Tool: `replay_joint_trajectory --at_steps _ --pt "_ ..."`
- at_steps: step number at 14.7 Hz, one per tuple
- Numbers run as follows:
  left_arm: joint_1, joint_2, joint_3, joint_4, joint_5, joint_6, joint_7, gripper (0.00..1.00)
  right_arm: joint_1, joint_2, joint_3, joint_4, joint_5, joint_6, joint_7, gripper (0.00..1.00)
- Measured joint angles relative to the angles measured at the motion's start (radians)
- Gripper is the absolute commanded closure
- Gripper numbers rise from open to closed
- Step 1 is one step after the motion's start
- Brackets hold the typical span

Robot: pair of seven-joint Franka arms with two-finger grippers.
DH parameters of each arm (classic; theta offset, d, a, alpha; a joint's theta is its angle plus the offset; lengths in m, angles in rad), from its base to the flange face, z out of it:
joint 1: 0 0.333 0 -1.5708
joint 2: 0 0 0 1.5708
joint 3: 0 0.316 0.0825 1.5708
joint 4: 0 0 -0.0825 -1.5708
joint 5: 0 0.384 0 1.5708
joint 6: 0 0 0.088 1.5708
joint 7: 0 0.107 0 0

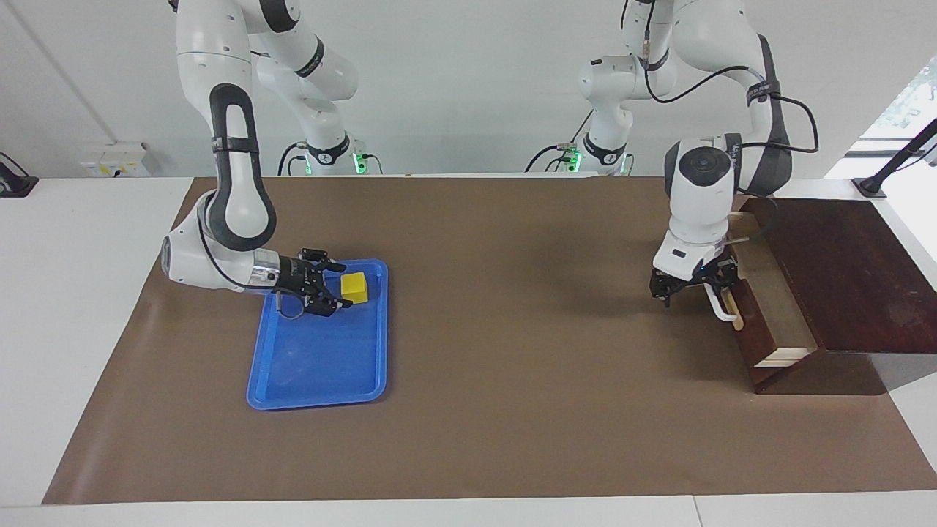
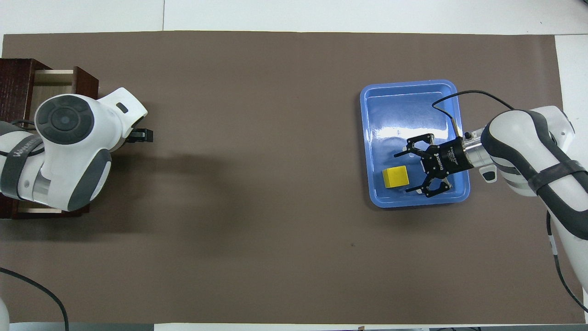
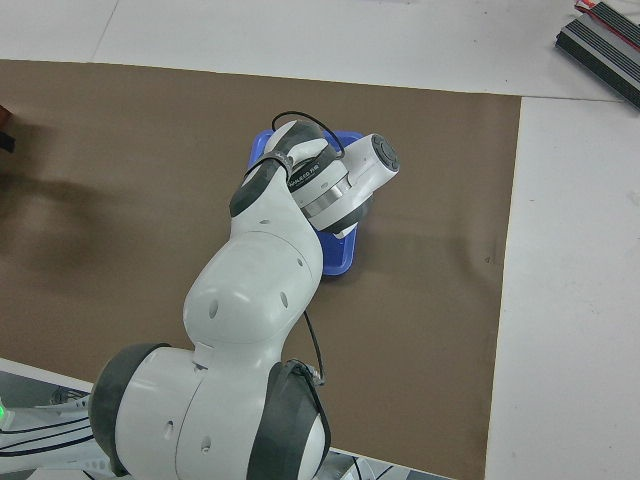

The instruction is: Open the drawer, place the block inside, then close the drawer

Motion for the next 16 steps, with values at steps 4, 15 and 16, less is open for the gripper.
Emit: replay_joint_trajectory --at_steps 4,15,16 --pt "-0.065 0.002 0.0 0.0 0.0 -0.016 -0.07 0.0 0.001 0.0 0.001 -0.02 0.0 0.021 -0.026 0.0" --pt "-0.095 0.016 -0.004 0.221 -0.216 -0.261 -0.188 0.0 0.001 0.0 0.001 -0.023 0.0 0.027 -0.063 1.0" --pt "-0.098 0.019 -0.004 0.263 -0.232 -0.298 -0.236 0.0 0.001 -0.001 0.001 -0.018 0.0 0.027 -0.066 1.0"
